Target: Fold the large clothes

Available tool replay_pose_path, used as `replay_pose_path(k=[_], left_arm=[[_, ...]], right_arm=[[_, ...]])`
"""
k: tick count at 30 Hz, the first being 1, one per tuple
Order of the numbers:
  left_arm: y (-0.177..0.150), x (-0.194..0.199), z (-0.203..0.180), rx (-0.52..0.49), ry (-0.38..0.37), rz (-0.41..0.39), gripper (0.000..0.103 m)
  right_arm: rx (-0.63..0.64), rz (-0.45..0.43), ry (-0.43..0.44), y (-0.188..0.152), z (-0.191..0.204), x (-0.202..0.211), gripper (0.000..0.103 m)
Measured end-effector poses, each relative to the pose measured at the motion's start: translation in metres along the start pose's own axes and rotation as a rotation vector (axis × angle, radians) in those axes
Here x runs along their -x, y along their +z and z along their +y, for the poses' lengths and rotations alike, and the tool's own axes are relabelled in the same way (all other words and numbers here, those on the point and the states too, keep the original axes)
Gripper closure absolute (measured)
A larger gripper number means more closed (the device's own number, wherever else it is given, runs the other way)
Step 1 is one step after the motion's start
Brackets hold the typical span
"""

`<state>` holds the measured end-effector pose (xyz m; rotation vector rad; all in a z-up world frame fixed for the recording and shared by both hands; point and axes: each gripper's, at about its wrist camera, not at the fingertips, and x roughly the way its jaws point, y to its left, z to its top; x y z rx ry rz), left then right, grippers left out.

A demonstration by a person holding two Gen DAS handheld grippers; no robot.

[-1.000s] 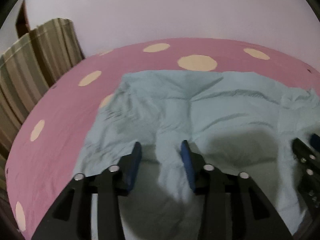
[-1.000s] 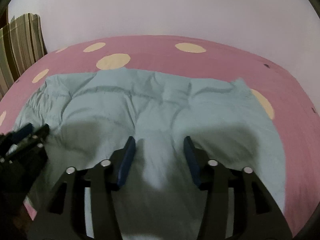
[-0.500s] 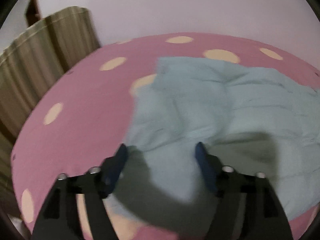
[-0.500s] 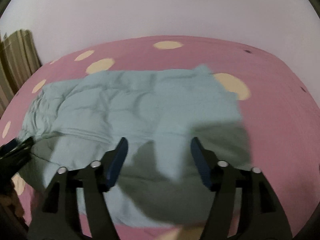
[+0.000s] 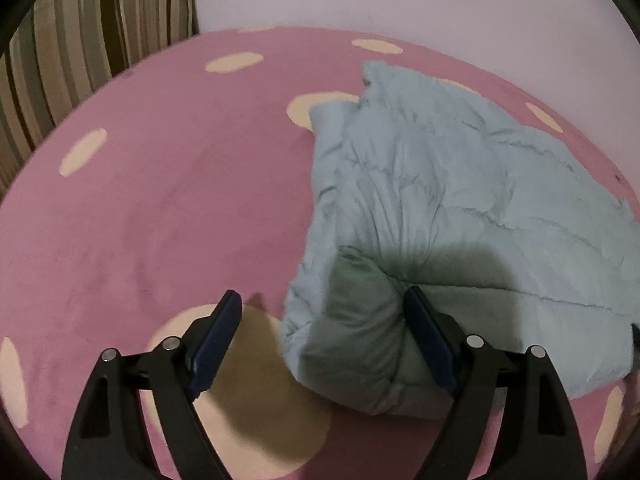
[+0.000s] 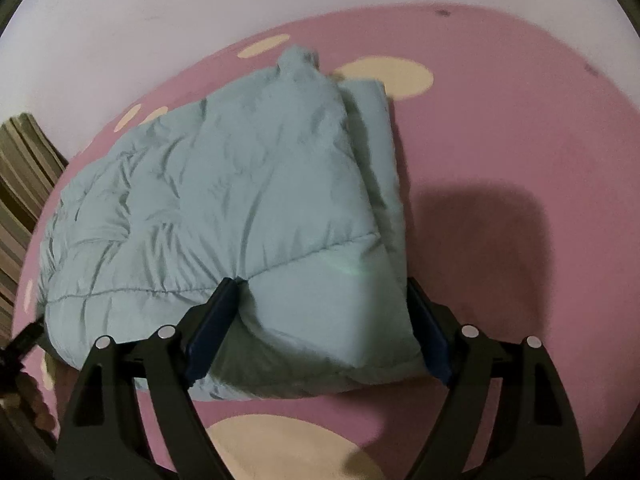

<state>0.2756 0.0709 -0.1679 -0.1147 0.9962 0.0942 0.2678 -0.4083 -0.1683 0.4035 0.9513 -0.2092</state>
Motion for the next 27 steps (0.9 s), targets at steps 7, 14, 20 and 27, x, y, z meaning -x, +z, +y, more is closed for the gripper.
replay_pose_path(k=[7,14,20,27], left_arm=[[-0.005,-0.005,-0.019,-0.052,-0.061,-0.012,0.069],[-0.009,0.008,-0.027,-0.088,-0.058,-0.059,0.090],[-0.014,0.032,-0.019,-0.088,-0.041,-0.107,0.091],[-0.021,0.058,-0.009,-0.082,-0.042,-0.135,0.092]], right_arm=[[0.023,0.009,0.031,-0.005,0.014,-0.002,0.063],[0.047,-0.029,0.040,-0.010,0.026,0.008,0.084],[0.055,-0.037,0.058,-0.018,0.032,0.025,0.087],[0.072,-0.024,0.105,-0.043,0.036,0.048,0.087]])
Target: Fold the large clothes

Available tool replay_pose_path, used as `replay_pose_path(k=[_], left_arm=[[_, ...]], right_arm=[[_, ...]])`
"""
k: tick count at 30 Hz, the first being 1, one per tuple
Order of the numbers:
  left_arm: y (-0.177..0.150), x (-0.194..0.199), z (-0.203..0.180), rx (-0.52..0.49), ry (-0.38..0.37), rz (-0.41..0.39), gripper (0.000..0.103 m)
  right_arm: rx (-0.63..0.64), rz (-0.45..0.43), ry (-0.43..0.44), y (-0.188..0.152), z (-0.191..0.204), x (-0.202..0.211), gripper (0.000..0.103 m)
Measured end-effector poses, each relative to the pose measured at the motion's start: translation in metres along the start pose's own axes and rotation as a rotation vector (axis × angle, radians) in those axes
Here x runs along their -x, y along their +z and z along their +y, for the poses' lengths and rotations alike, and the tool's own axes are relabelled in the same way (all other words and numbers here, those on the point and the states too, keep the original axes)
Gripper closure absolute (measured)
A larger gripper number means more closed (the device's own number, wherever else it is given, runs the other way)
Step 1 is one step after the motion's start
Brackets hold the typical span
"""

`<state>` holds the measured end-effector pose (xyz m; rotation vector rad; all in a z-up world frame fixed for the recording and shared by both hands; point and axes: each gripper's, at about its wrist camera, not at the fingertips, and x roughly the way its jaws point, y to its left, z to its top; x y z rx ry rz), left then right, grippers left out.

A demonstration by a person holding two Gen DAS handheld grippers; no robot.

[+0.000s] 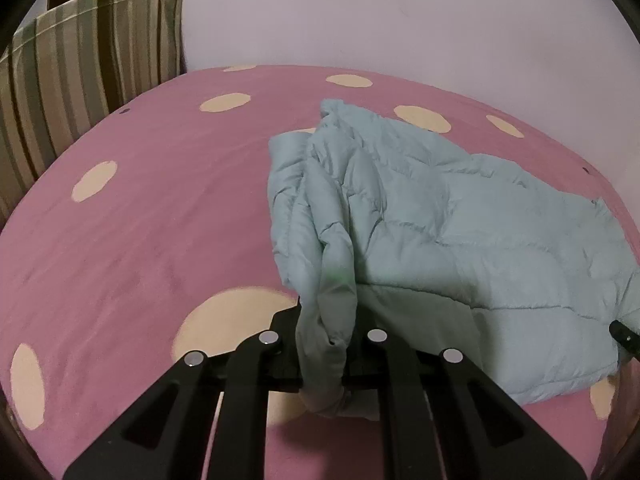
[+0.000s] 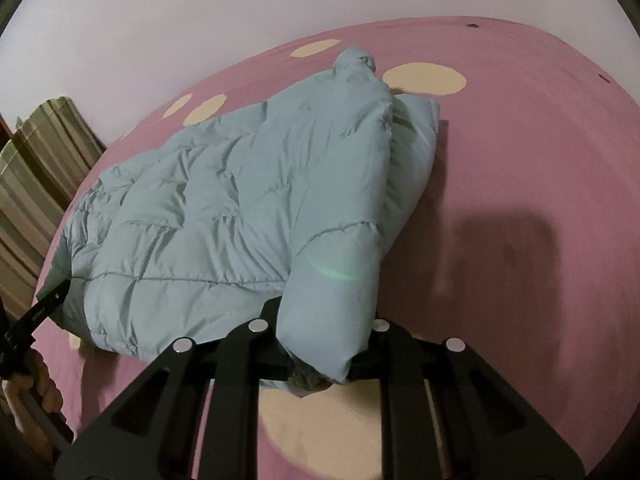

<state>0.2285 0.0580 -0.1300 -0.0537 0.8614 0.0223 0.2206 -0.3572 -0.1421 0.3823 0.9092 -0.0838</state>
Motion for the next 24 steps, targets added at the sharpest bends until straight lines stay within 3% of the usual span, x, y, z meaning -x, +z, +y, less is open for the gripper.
replay_pose_path(k=[13,24], left_arm=[[-0.015,0.008,0.001,0.030,0.017,0.045,0.091],[-0.016,0.011,0.002,0.050,0.025,0.043,0.091]], right_arm=[[0.039,0.032,0.041,-0.071,0.017,0.044,0.087],[0.053,0.046,0.046,-0.081,0.019,0.050,0.087]])
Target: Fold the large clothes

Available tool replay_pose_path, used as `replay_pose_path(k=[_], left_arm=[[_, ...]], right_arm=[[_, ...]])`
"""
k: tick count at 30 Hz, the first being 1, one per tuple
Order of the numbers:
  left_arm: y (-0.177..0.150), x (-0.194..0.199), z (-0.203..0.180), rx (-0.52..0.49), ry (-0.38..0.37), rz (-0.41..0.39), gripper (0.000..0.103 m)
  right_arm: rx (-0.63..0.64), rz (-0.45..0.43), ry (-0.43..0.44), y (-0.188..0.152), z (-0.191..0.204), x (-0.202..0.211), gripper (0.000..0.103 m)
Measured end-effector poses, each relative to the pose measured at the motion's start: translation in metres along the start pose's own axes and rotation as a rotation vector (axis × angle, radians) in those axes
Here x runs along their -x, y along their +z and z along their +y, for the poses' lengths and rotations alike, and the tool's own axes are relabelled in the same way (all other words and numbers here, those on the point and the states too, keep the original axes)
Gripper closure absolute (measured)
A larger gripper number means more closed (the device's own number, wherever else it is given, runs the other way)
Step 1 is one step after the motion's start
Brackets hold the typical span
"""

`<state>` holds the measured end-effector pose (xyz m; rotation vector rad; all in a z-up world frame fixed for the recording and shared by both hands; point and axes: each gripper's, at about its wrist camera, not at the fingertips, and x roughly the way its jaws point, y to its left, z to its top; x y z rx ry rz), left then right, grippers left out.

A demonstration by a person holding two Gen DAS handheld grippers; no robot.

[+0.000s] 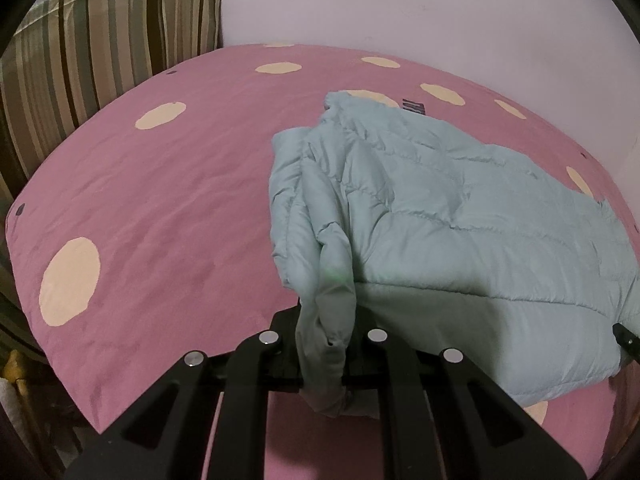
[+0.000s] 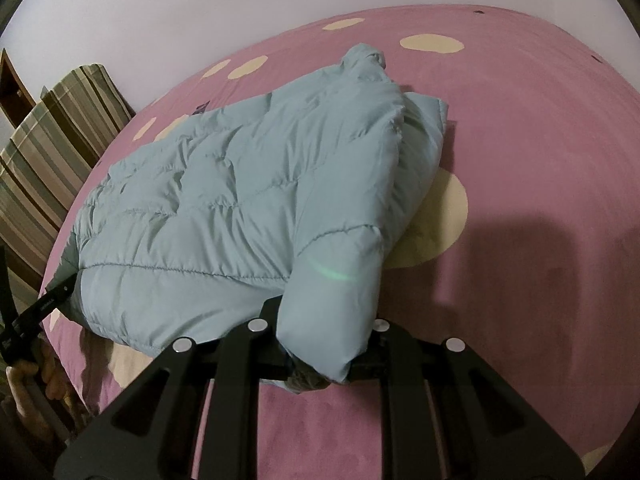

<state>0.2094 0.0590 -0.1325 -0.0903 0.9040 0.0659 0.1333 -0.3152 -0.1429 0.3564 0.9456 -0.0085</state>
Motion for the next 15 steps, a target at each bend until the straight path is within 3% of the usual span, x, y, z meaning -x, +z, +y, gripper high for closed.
replay_pose_path(k=[10,15], left_arm=[[-0.0054,-0.0046,0.0038,0.004,0.011,0.027,0.091],[-0.0044,-0.0052,-0.0015,-0.040,0.034,0.035,0.084]], right_arm=[[0.028,0.010,0.008,-0.0053,0.0068,-0.0021,0.086],[0.042,0.007,-0.036,-0.0018,0.0083,0.0003,0.072]])
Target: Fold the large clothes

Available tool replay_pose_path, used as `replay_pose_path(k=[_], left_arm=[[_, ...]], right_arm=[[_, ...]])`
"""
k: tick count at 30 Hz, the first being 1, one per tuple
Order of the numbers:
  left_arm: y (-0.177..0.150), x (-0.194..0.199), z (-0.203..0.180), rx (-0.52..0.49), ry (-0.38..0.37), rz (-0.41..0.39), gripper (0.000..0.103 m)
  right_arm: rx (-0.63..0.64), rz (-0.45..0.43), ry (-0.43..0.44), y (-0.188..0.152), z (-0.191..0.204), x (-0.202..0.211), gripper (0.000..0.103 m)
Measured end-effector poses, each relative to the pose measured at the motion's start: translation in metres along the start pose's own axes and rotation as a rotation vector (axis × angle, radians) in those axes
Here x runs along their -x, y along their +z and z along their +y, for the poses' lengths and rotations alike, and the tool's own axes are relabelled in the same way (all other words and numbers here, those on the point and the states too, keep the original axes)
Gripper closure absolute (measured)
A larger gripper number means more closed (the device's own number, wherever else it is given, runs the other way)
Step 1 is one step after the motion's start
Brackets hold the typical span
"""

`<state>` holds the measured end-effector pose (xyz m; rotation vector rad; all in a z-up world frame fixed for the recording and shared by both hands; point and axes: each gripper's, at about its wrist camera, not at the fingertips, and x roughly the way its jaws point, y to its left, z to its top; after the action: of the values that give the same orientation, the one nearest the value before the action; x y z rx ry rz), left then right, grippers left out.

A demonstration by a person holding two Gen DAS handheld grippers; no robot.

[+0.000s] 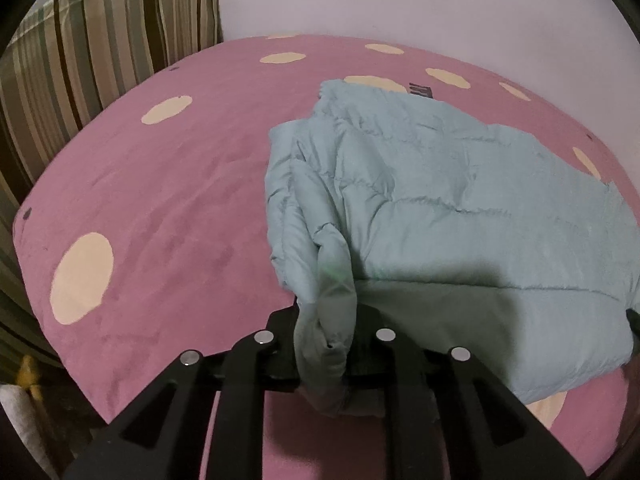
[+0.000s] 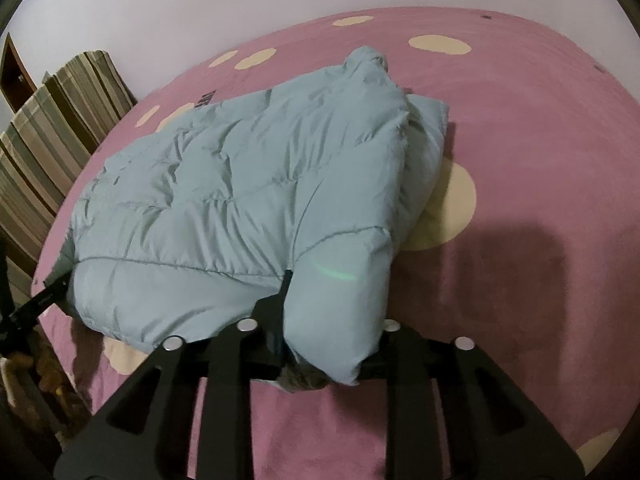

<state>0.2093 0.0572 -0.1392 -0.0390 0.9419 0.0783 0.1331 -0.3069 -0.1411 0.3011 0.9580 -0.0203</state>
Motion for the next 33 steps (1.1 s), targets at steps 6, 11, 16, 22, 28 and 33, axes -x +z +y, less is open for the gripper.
replay_pose_path(k=[6,11,16,22,28,33], left_arm=[[0.003,0.011,0.012,0.056,-0.029,0.020,0.064],[0.013,0.036,0.027,0.093,-0.055,0.000,0.045],[0.032,0.047,0.036,0.100,-0.084,-0.036,0.034],[0.061,0.026,0.035,0.055,-0.125,0.014,0.032],[0.070,0.010,0.034,0.045,-0.130,0.030,0.032],[0.077,0.007,0.031,0.012,-0.105,0.017,0.032]], right_arm=[[0.013,-0.012,-0.056,0.002,0.005,0.015,0.066],[0.032,-0.072,-0.112,0.006,0.010,0.045,0.056],[0.062,-0.145,-0.118,0.016,0.026,0.070,0.056],[0.109,-0.116,-0.031,0.035,0.063,0.053,0.056],[0.164,-0.088,0.016,0.054,0.115,0.019,0.058],[0.178,-0.057,0.014,0.063,0.139,-0.009,0.058]])
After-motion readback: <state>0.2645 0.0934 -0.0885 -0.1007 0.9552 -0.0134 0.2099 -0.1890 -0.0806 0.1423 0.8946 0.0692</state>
